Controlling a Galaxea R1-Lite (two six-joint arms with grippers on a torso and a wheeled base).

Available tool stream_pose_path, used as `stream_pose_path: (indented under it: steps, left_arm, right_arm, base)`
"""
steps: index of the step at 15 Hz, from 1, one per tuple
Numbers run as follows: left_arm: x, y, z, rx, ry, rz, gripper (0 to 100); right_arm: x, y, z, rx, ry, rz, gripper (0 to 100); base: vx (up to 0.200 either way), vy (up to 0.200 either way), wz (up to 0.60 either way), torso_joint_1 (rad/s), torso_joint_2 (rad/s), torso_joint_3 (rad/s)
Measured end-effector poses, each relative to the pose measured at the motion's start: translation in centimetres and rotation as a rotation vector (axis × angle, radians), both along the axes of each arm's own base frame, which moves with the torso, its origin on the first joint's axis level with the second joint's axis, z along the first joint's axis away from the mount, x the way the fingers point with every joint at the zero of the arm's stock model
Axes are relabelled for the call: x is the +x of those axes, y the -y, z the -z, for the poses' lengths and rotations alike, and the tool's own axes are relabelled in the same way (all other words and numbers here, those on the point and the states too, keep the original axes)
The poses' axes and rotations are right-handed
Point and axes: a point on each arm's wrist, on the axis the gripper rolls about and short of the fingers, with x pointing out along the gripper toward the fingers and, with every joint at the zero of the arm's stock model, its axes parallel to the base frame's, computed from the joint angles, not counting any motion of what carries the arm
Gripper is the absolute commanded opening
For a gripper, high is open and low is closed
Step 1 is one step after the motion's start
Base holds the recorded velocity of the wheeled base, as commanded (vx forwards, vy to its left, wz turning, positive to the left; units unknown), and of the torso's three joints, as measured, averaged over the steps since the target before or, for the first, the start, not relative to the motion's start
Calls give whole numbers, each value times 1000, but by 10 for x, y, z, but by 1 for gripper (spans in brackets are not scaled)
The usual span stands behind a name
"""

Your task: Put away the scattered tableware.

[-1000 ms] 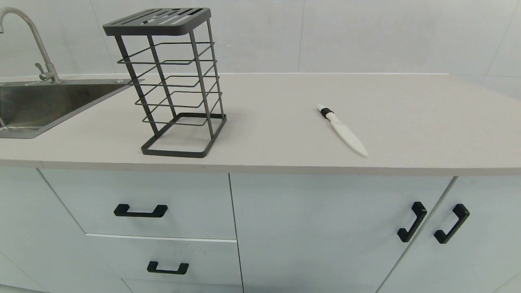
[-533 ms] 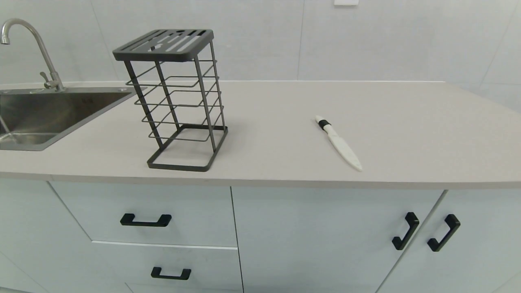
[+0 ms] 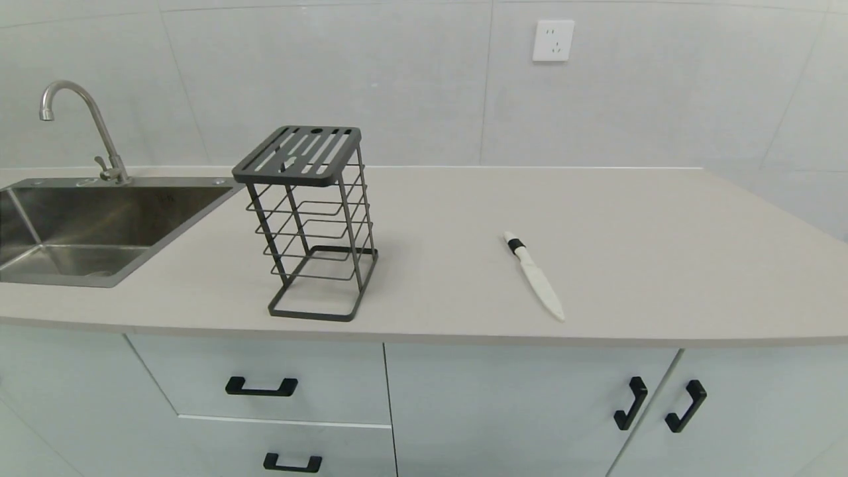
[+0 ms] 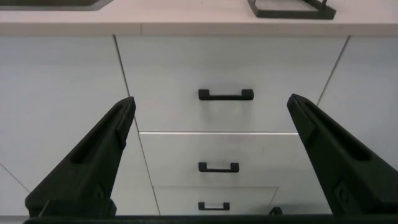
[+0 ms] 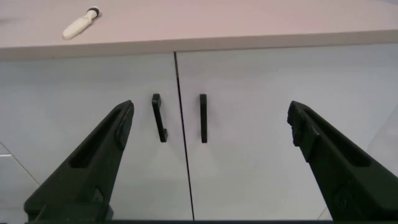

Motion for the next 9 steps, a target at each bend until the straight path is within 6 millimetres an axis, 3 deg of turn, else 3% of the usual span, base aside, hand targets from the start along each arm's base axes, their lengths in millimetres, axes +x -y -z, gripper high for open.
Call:
stream_pose_path:
  steps: [3, 9]
  left_arm:
    - [0, 0, 0, 7, 2, 0, 100]
    - [0, 0, 0, 5, 0, 0, 100]
  right_arm:
    - [0, 0, 0, 0, -5, -1, 100]
    - [0, 0, 0, 0, -2, 0, 100]
  base:
    - [0, 0, 0, 167, -185, -92]
    - [0, 0, 0, 33, -63, -30]
